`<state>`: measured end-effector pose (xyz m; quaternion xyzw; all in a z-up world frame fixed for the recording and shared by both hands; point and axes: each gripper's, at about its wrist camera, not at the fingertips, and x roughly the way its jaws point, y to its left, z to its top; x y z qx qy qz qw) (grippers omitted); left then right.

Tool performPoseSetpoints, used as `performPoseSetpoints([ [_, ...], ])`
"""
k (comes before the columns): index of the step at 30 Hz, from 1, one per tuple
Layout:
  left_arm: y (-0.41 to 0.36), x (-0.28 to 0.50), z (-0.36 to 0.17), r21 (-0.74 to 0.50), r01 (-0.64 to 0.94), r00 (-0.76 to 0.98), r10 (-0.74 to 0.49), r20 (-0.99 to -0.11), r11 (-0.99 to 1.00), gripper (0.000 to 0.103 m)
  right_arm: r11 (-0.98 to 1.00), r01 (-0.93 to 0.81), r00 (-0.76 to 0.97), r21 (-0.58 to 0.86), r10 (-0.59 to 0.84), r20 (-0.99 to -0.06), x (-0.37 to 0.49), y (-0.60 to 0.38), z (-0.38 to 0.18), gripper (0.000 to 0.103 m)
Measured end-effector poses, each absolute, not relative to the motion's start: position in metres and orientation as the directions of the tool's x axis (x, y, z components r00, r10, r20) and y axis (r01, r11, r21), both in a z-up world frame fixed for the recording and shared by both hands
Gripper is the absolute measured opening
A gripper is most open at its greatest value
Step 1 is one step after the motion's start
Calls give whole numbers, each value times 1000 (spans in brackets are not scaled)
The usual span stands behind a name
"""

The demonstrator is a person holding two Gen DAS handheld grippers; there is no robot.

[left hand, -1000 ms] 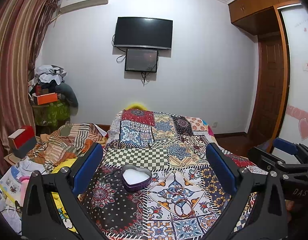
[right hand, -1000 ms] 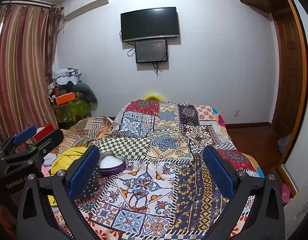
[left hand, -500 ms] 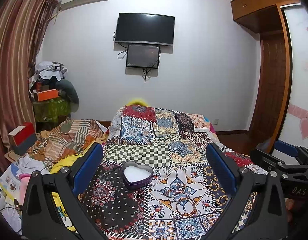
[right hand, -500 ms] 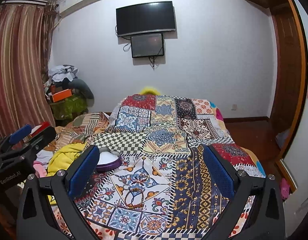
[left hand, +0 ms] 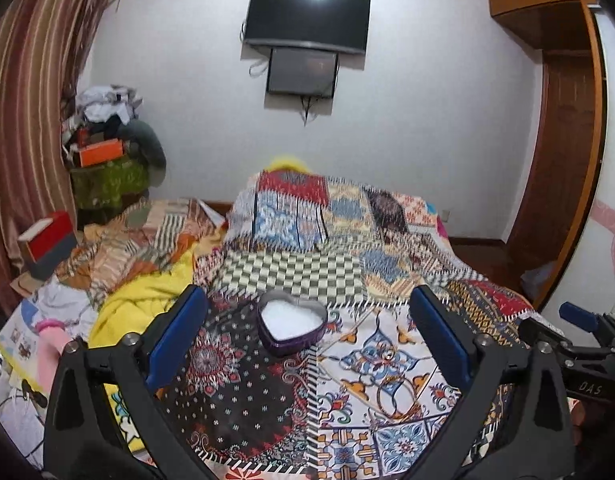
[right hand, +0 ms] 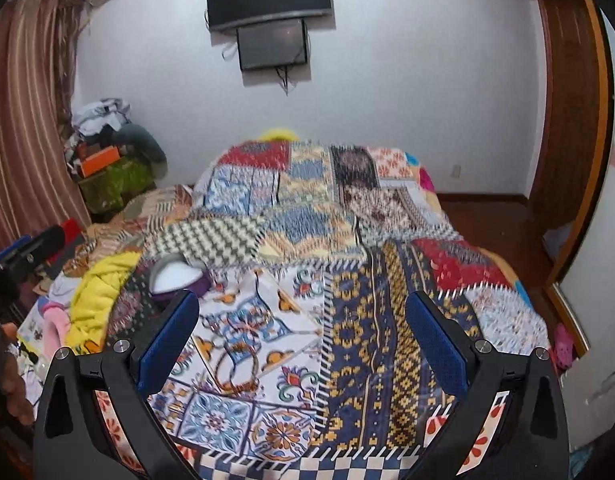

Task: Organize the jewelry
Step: 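Grasp the red braided bracelet with the right gripper while the left gripper approaches the silver pendant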

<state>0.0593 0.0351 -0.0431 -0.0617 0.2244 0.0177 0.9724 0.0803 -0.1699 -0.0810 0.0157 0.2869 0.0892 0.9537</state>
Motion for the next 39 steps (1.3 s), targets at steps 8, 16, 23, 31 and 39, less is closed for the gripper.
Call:
performPoseSetpoints([
  [8,31,91,-90,-84,-12,799,-41,-600,996,83,976,-209,742,69,204,-639,94,-162,-112,98],
  [16,29,104,-126,-79,-8,731,-48,-681,997,79,949,-271,593,161,297,-748,111,-147,-157,75],
  [23,37,110,-146,-84,-20,694,-47,-718,996,79,930,-322,495,180,327,-805,116,-126,-184,75],
  [31,41,115,-161,-70,-8,676,-46,-736,997,79,920,-353,444,170,325,-835,131,-110,-195,75],
  [39,43,121,-171,-70,-1,664,-51,-746,998,79,923,-373,463,95,274,-843,136,-100,-205,75],
])
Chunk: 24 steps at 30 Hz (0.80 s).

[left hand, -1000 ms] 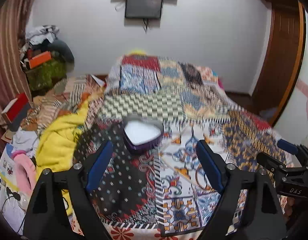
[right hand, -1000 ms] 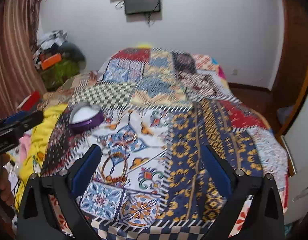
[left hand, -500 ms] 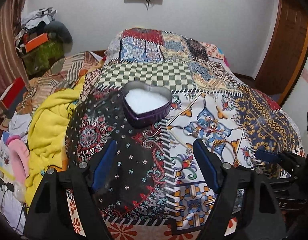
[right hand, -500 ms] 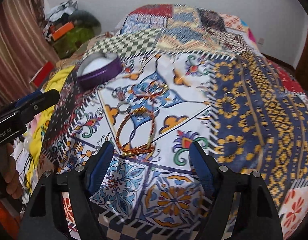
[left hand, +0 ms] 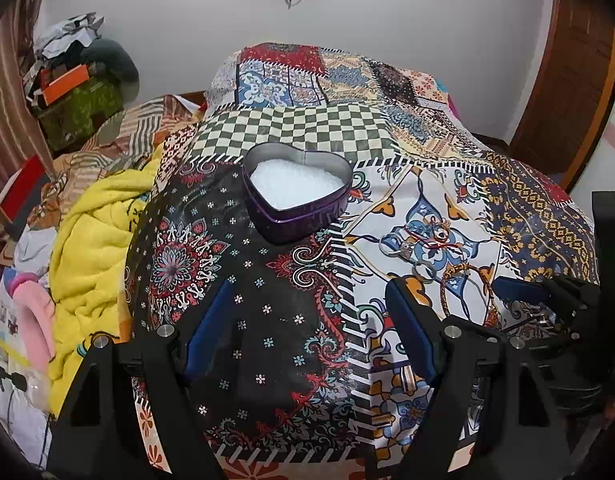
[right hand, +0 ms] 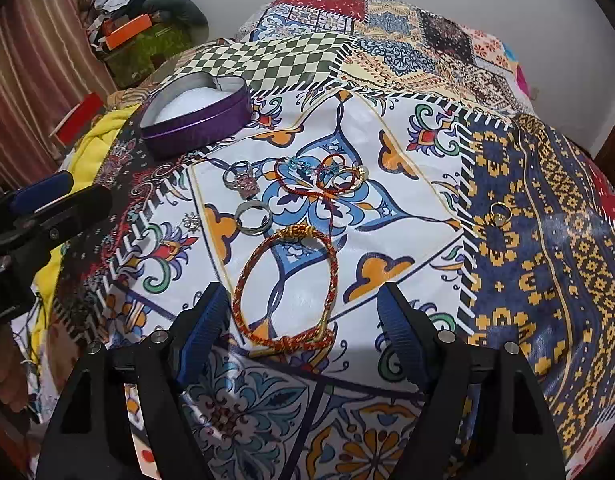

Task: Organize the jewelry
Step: 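Grasp the red braided bracelet with the right gripper while the left gripper approaches the silver pendant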

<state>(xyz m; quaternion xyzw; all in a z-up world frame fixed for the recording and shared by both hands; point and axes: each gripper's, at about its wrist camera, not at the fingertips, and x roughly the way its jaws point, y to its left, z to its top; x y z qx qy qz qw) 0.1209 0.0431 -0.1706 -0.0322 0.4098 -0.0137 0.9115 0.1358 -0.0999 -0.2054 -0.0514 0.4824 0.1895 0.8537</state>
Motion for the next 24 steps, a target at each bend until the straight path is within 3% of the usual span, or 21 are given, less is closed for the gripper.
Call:
performPoseSetpoints([
  [2,44,122,-173,-79,-6,658,-55,-751,997,79,921,-377,467,93,276,-840,135,-100,-205,73],
  [5,44,121,-173,-89,-5,652,-64,-755,996,79,924,-373,483,80,267,-834,135,-102,-204,63],
  [8,41,120,-172,-95,3,650,-74,-756,996,79,929,-364,496,71,258,-829,135,-105,-202,49],
  [13,34,117,-170,-112,31,638,-106,-763,993,79,934,-346,500,91,265,-824,136,-117,-200,17],
  [15,29,116,-169,-117,48,630,-121,-767,992,79,934,-339,495,113,279,-823,136,-122,-199,11],
  [21,11,113,-171,-134,99,606,-167,-778,986,78,938,-312,502,151,297,-812,130,-135,-195,10],
  [24,0,112,-173,-144,136,584,-197,-787,980,71,940,-303,518,157,301,-801,126,-140,-191,9],
])
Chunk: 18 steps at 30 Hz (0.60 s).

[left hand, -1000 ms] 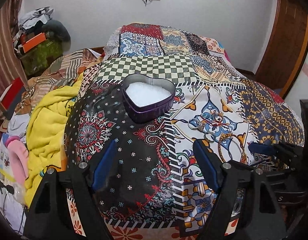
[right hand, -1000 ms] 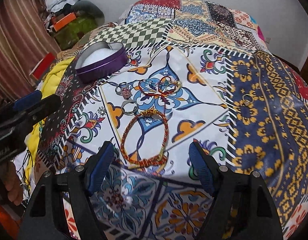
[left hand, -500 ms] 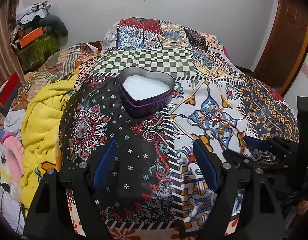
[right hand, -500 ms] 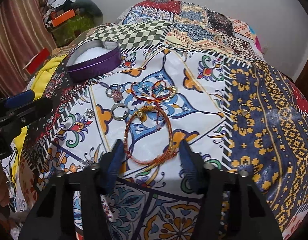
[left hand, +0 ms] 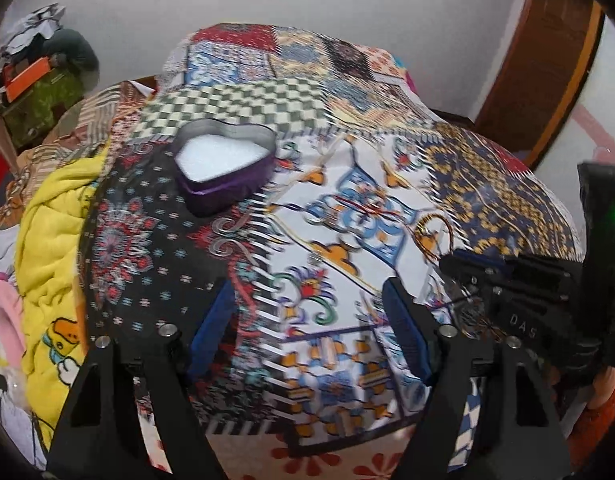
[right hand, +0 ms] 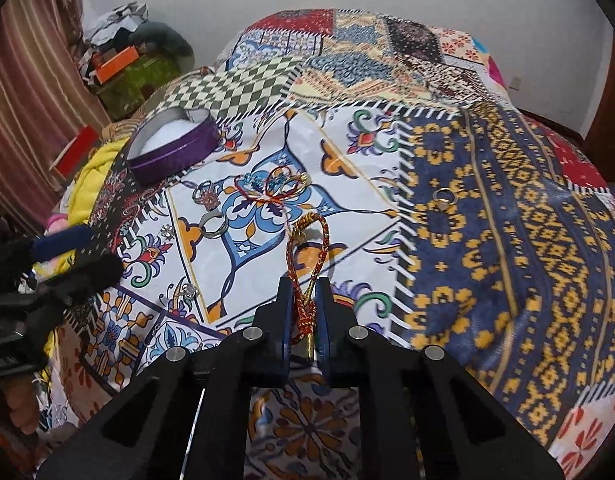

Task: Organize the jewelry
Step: 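Lift the bracelet with the right gripper while the left gripper grasps the silver pendant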

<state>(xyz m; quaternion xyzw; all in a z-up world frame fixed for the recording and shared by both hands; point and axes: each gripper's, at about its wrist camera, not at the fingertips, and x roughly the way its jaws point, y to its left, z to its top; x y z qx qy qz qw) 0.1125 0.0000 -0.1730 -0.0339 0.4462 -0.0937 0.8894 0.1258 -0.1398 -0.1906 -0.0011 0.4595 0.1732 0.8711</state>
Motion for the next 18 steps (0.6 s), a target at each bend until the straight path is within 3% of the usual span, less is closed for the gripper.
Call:
performPoseSetpoints([
  [8,-26,115,-189,-178,214,504,-264,-822,961,37,943,-284,566,174,311,-764,118,-153,-175,9],
  [18,-44,127,-202,-162,257,479,-271,-835,953,19,939,-280,585,198,330,-740,115,-165,-170,9],
])
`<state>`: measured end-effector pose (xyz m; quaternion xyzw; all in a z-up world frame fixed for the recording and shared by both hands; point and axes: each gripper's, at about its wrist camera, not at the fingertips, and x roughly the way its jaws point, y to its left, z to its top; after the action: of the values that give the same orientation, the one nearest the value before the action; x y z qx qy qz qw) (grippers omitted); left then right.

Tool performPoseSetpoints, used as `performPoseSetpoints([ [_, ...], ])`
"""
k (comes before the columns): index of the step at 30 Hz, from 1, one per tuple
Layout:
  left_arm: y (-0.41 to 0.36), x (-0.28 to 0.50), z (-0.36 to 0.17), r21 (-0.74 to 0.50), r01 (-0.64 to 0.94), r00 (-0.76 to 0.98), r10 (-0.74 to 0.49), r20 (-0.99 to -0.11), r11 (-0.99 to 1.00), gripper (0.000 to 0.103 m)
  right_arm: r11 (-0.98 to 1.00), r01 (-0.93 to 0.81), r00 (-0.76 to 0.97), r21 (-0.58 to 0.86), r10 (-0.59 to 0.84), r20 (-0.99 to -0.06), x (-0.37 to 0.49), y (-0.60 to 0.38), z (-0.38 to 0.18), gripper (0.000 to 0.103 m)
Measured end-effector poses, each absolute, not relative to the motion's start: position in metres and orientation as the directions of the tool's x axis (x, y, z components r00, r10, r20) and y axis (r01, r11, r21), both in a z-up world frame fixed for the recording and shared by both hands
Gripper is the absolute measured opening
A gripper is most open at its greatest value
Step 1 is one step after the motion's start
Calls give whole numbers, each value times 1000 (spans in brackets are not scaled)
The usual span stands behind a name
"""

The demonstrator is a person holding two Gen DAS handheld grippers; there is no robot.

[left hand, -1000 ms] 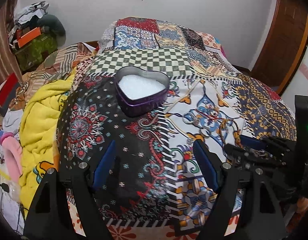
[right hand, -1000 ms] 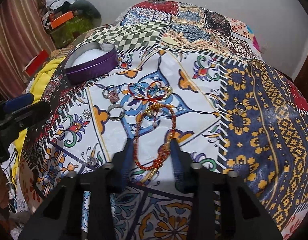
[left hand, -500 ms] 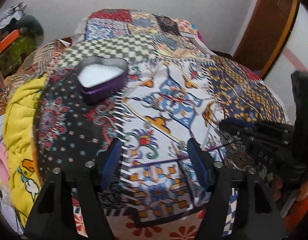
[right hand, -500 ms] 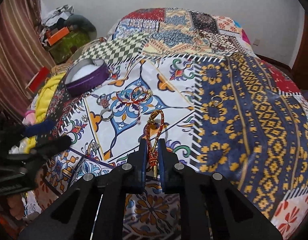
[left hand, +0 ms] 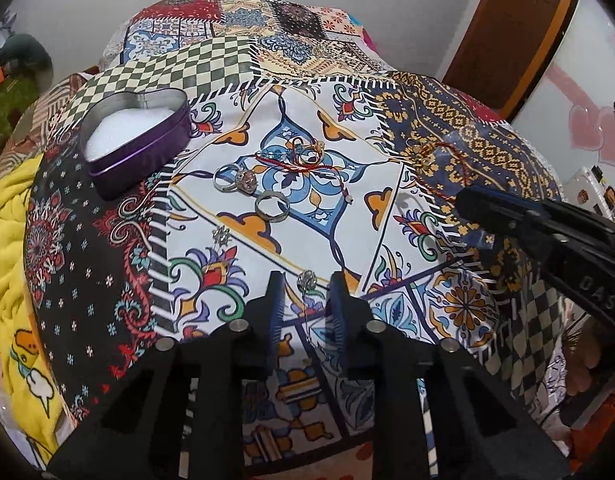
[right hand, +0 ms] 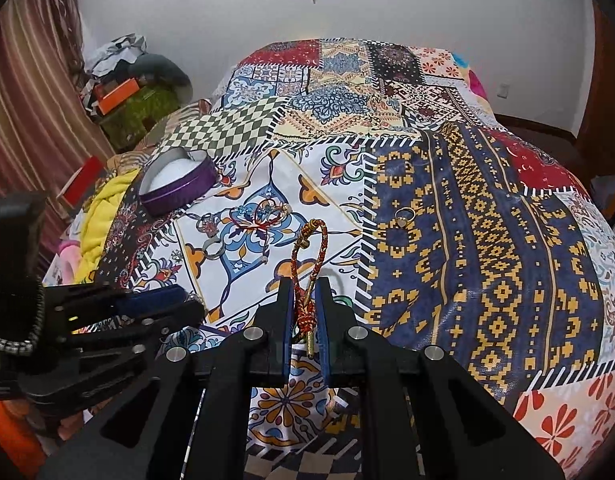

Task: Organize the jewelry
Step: 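Lift the bracelet with the right gripper while the left gripper grasps the silver pendant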

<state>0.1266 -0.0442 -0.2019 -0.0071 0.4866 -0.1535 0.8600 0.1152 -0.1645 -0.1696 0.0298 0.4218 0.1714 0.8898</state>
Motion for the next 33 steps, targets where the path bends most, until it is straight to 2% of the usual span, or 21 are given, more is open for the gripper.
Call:
performPoseSetpoints([
  [2,-46,128,-204,-140,254,486,-252,-837,957,8,938,-283,585,202,336,-738,115,-164,-169,9],
  [14,-35,123,-182,-154,232,547,-260,-796,960,8,929,-303,617,212,360,-700,114,-159,-149,9],
  [33,16,131,-93,-146,148,764,-206,-611,978,8,906,-372,691,201,415,-592,132,-133,-97,9],
])
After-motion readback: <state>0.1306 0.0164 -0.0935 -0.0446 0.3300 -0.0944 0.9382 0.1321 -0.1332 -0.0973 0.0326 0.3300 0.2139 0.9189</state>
